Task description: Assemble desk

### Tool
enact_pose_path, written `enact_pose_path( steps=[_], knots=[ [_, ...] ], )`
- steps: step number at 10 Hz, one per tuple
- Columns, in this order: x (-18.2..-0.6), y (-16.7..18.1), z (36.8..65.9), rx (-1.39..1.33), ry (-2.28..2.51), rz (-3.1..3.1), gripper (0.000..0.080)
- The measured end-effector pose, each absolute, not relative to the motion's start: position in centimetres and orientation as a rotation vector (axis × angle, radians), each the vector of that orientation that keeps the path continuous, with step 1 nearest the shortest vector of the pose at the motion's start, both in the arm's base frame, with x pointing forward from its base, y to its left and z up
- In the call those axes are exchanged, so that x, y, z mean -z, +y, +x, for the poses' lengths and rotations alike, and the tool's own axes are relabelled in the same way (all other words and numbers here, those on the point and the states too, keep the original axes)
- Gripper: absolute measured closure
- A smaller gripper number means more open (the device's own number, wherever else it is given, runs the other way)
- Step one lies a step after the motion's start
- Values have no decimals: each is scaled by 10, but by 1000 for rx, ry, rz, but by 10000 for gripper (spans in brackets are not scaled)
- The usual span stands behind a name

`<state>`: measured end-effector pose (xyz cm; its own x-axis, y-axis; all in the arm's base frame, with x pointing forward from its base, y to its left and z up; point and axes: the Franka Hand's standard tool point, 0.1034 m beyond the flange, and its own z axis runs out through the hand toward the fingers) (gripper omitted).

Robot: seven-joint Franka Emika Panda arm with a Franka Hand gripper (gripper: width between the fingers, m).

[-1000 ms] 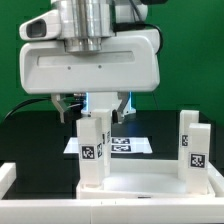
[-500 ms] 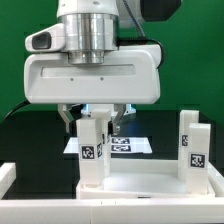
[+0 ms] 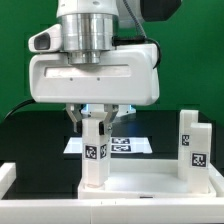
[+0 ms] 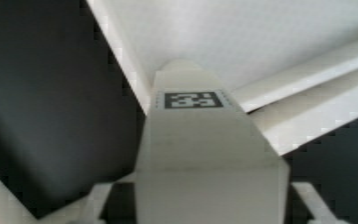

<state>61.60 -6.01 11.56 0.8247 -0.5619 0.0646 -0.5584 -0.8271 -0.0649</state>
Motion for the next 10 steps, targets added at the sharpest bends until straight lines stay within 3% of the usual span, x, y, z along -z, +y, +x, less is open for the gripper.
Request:
enact_pose_path(
  steps=[6,10],
  knots=[
    [-113,-53,623,76,2033,-2163,512],
    [-113,-49,624,71,2184,-1970,510]
  ],
)
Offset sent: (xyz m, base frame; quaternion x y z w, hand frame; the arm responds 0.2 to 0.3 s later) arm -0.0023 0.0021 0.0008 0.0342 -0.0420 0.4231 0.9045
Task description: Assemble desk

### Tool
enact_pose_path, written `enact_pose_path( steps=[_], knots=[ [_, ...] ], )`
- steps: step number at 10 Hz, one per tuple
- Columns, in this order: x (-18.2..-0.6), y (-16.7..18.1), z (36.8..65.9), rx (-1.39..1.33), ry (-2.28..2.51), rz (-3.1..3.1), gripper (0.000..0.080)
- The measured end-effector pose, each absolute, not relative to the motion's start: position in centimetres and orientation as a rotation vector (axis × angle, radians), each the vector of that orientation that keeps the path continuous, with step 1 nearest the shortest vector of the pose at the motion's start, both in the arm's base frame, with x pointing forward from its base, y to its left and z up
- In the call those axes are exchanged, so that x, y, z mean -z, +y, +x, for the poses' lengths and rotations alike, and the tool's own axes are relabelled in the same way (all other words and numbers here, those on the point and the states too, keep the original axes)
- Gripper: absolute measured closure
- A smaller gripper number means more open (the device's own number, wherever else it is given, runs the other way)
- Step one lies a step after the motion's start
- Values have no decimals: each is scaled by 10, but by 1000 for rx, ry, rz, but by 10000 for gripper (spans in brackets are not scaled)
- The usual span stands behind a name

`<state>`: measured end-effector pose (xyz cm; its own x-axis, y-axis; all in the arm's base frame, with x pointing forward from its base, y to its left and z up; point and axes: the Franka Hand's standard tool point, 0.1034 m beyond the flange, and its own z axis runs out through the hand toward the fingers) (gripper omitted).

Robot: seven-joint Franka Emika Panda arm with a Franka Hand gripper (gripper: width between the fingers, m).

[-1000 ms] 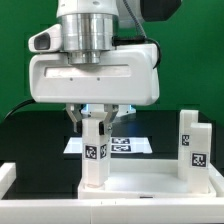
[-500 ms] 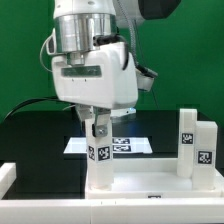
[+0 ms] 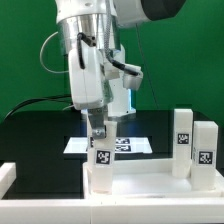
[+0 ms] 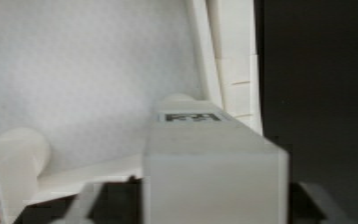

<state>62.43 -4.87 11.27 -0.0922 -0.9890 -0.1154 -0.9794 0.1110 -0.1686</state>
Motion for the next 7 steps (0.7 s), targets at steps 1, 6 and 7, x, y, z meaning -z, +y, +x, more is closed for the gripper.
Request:
enact_pose_path(
  steps=[1,6,7],
  knots=[
    [-112,-48,624,71,2183,-1971,296],
    [-106,-34,624,83,1594,-2518,151],
    [-106,-35,624,93,1547,-2548,151]
  ],
)
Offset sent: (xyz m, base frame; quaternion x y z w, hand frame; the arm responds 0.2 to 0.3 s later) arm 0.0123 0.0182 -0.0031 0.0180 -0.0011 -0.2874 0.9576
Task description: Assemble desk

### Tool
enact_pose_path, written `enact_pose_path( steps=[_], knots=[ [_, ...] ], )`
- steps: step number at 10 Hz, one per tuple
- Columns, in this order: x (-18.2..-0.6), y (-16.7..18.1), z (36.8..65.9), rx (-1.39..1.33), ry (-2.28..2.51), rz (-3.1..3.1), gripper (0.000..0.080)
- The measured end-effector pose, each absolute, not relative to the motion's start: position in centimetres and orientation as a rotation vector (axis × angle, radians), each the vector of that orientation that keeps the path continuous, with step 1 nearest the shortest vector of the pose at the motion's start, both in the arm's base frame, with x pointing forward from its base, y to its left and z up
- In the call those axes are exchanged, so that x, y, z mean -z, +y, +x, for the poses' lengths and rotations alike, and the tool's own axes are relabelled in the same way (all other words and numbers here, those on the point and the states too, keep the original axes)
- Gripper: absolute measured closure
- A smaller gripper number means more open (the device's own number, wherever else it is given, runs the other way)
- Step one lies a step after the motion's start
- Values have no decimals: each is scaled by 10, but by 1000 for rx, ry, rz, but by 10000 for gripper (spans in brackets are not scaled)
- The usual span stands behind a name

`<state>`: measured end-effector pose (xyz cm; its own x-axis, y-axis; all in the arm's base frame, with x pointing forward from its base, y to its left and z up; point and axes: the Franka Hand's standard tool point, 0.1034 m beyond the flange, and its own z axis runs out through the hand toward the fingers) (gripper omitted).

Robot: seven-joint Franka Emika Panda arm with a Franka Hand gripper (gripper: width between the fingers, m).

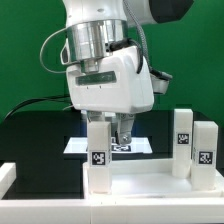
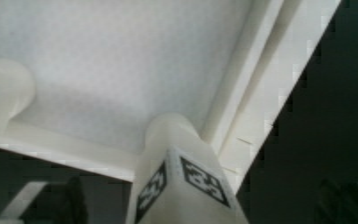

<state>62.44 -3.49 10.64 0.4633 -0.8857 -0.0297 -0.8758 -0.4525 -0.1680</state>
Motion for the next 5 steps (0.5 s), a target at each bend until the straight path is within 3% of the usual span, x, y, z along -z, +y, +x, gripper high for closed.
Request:
enact_pose_path(
  steps=[5],
  knots=[
    [-107,-38,626,55,873,-2892,150]
  ],
)
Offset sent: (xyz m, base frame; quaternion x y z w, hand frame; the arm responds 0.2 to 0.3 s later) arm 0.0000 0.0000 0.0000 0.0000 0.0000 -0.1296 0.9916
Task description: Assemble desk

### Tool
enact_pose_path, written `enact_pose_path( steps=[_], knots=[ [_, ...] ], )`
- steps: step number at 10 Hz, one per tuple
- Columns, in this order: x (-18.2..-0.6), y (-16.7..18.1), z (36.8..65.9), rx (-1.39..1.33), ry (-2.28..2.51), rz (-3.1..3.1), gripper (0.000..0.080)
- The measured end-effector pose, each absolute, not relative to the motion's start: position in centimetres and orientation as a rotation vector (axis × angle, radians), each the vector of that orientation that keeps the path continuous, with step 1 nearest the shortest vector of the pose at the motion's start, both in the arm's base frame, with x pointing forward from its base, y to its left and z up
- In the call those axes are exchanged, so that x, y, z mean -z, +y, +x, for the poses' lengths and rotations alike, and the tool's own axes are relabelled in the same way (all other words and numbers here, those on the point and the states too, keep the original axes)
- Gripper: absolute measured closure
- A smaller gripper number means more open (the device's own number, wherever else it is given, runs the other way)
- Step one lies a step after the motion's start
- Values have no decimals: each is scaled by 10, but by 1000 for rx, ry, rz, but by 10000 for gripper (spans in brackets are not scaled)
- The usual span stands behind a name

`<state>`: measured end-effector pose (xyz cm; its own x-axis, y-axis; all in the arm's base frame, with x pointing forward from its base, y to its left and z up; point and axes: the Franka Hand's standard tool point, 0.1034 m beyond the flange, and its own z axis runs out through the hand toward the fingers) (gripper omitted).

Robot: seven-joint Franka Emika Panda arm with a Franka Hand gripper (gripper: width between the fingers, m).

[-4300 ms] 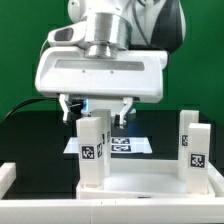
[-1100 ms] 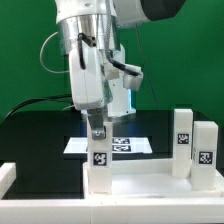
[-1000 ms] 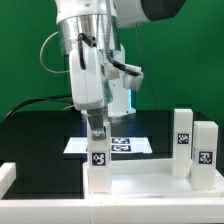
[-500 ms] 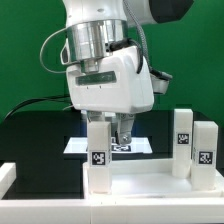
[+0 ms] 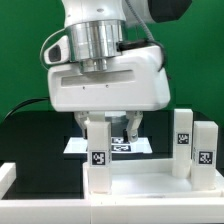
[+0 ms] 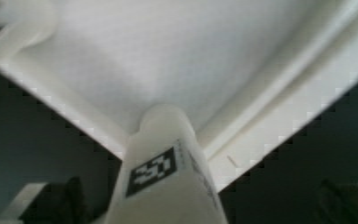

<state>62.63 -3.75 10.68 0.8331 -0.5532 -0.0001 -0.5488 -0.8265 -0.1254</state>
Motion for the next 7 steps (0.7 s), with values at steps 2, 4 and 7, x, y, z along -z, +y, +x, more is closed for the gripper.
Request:
enact_pose_path(
  steps=[2,4,7],
  knots=[
    [-105,-40,632,50,672,-2953,150],
    [-104,-40,632,46,725,-2940,280],
    [-103,-45,629,32,900,-2900,496]
  ],
)
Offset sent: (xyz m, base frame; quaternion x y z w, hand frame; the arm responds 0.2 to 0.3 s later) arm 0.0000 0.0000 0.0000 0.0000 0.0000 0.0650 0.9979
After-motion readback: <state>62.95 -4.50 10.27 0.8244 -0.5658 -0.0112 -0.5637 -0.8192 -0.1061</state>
